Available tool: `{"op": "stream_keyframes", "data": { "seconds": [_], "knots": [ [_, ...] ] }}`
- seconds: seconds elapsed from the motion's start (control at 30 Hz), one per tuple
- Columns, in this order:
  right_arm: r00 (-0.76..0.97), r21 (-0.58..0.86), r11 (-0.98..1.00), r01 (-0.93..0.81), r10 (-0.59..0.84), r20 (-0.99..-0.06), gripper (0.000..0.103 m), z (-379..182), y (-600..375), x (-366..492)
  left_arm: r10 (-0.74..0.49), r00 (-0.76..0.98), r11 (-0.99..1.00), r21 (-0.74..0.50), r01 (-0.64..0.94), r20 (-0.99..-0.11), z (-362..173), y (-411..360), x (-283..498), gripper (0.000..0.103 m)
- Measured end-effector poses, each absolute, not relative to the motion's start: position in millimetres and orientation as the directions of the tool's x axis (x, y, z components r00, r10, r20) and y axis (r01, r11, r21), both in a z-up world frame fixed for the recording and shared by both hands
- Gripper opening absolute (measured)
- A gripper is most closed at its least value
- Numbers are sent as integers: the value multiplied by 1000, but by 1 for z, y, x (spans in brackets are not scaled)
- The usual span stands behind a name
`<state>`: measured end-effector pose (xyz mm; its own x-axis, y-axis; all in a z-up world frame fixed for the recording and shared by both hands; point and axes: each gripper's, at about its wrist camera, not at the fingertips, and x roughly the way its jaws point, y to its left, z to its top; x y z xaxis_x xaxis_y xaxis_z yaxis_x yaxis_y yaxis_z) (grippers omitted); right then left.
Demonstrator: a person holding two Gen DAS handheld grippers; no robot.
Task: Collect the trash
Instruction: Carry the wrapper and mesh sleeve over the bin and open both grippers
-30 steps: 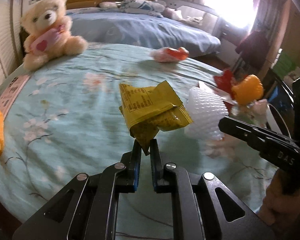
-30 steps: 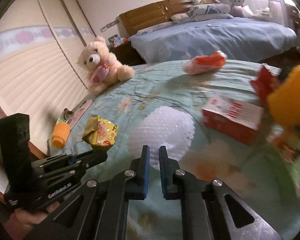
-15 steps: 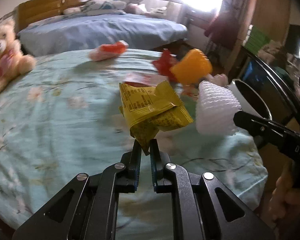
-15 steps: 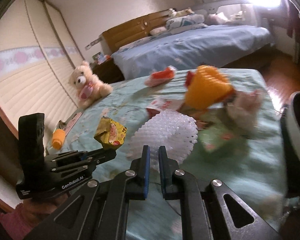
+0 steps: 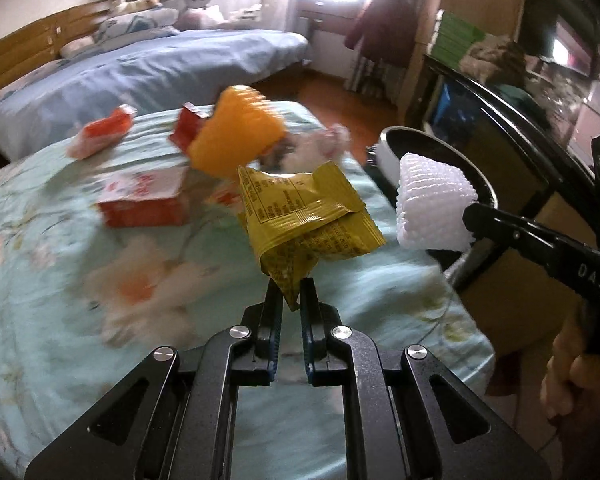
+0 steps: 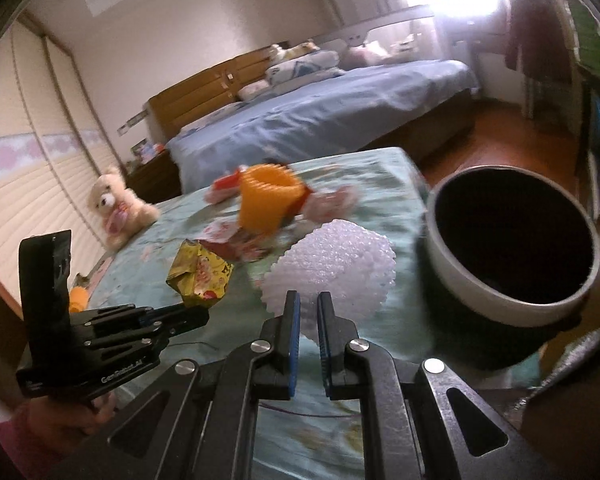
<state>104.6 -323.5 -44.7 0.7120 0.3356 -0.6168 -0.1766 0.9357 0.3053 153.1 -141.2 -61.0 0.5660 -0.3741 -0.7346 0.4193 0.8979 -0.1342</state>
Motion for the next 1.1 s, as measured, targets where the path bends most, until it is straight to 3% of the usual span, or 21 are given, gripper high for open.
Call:
{"op": "stream_keyframes", "data": {
  "seconds": [0.47,0.73,1.1],
  "knots": [
    [771,302,953,-11,200,-604,8,-41,-403,99,-427,517,839,-111,533,-742,-52,-219,170,8],
    [784,221,974,52,97,-613,8,-39,-425,106,-435,494,807,-82,585,-753,-51,-263,187,8],
    [778,207,972,114,42,-627,8,-45,-459,122,-445,463,769,-62,637,-767,-47,-310,210,8]
  ]
}}
